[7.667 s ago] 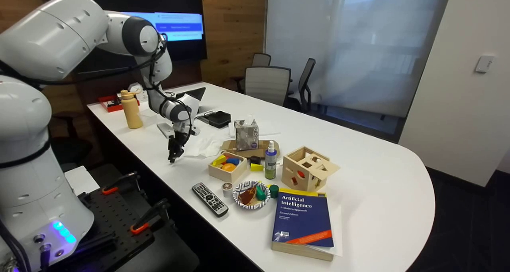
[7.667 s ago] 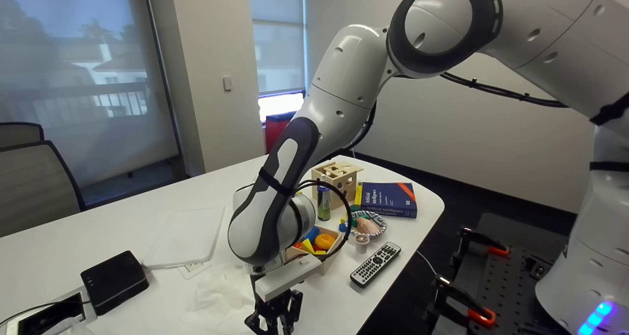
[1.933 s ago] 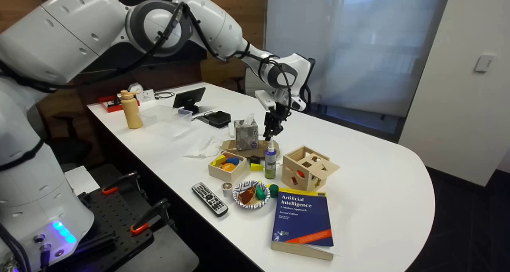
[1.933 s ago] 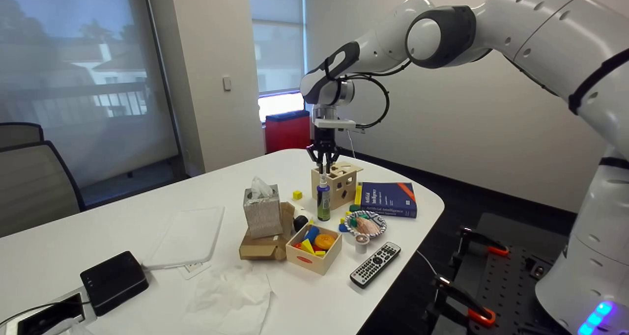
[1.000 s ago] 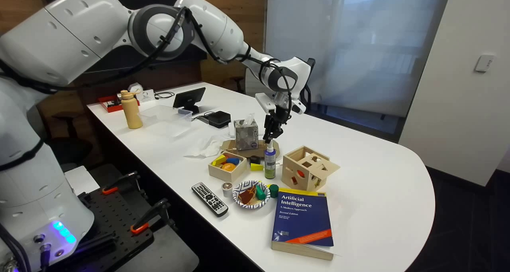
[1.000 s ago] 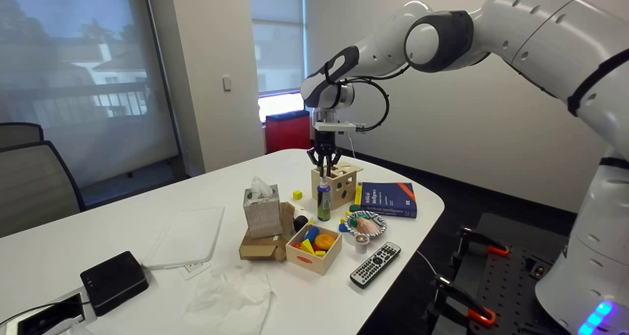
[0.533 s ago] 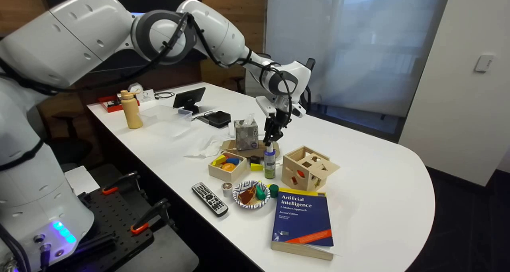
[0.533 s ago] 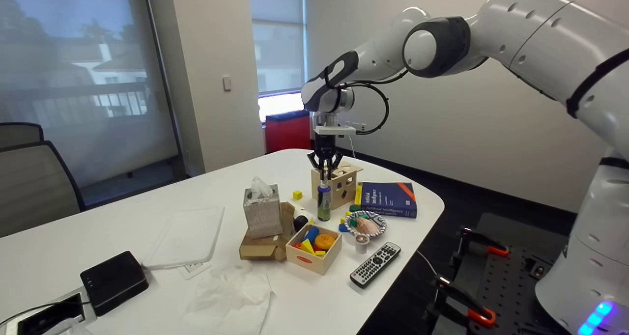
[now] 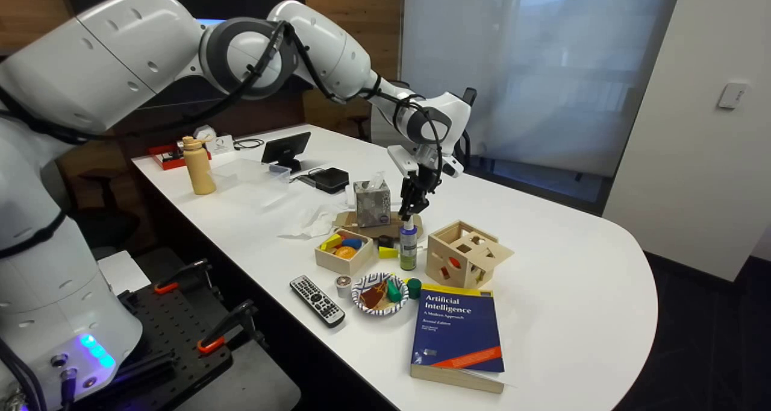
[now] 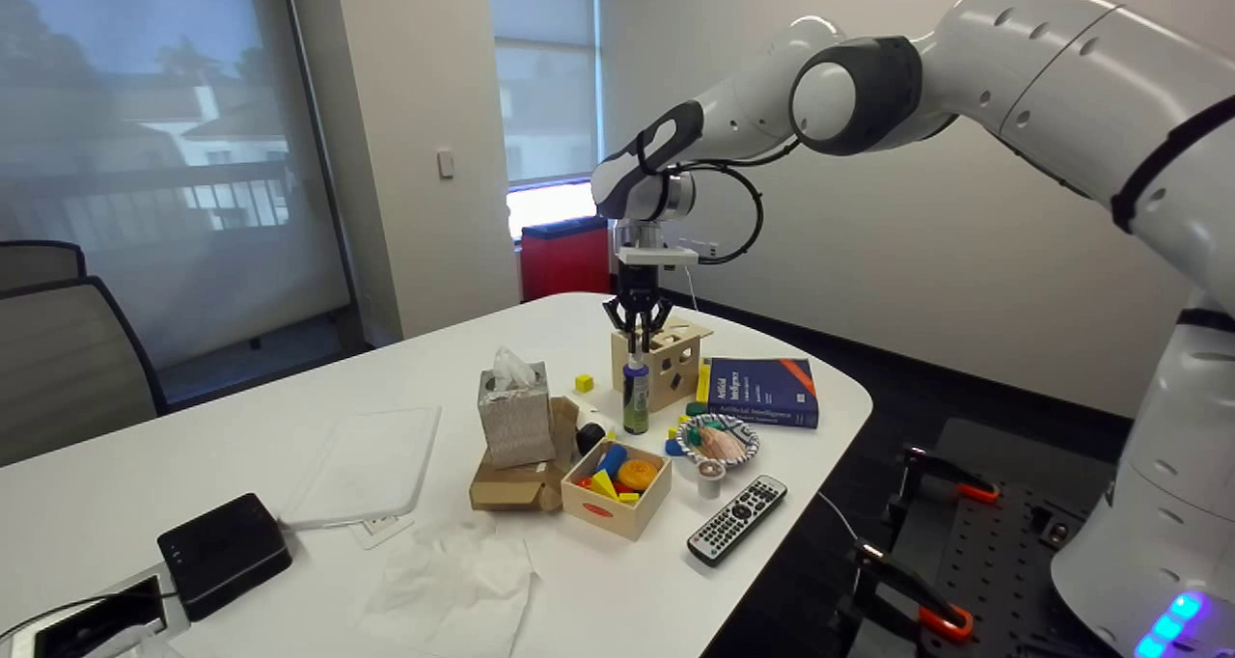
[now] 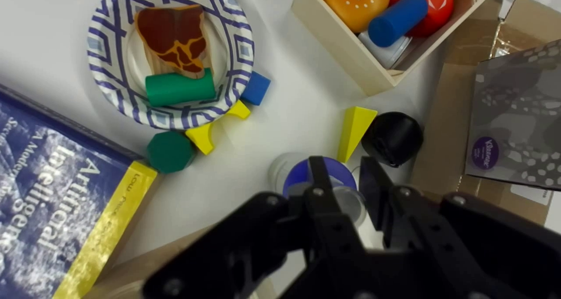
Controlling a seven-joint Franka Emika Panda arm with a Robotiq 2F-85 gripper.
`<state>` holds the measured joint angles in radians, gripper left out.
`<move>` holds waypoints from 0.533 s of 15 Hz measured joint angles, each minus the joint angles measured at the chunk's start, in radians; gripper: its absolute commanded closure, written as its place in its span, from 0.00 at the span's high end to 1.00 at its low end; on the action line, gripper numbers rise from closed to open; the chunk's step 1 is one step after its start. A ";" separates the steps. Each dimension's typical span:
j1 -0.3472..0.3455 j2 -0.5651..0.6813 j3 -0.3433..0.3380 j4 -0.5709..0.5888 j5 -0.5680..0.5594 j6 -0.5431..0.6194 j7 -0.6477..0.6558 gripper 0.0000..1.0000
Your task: Place the cap on the spray bottle
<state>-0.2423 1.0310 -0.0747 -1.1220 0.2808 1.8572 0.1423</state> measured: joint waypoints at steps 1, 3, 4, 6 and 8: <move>0.000 0.000 0.000 0.000 0.000 0.000 0.000 0.57; 0.000 0.000 0.001 0.001 0.000 0.000 0.000 0.72; 0.000 0.000 0.002 0.001 0.000 0.000 0.000 0.79; 0.001 -0.003 0.003 0.003 0.000 0.000 0.000 0.94; 0.003 -0.016 0.005 0.002 0.000 0.000 0.000 1.00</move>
<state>-0.2395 1.0155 -0.0694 -1.1195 0.2807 1.8571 0.1421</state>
